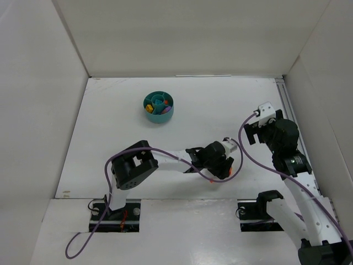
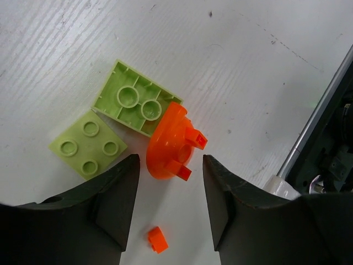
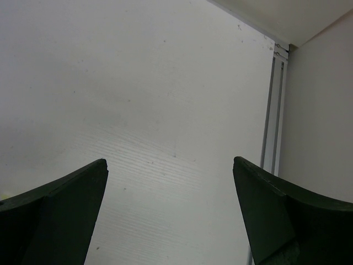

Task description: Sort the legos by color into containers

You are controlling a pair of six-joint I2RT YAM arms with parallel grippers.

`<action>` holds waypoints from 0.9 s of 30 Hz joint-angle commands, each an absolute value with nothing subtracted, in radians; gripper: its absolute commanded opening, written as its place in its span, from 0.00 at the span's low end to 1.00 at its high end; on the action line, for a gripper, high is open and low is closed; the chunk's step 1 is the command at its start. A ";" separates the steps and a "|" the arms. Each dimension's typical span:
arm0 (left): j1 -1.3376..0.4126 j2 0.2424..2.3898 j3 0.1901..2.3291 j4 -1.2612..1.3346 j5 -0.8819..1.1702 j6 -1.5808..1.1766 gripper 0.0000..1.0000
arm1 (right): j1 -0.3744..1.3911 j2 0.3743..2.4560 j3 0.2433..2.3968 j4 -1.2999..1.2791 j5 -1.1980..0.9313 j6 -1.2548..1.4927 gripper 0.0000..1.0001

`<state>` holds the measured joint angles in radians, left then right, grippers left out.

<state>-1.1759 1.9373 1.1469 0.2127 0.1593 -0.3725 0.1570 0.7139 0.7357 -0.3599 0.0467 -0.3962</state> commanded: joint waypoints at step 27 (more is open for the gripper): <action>-1.149 1.729 1.152 0.125 0.022 -0.348 0.17 | 0.150 0.660 0.713 -0.367 0.093 -0.405 1.00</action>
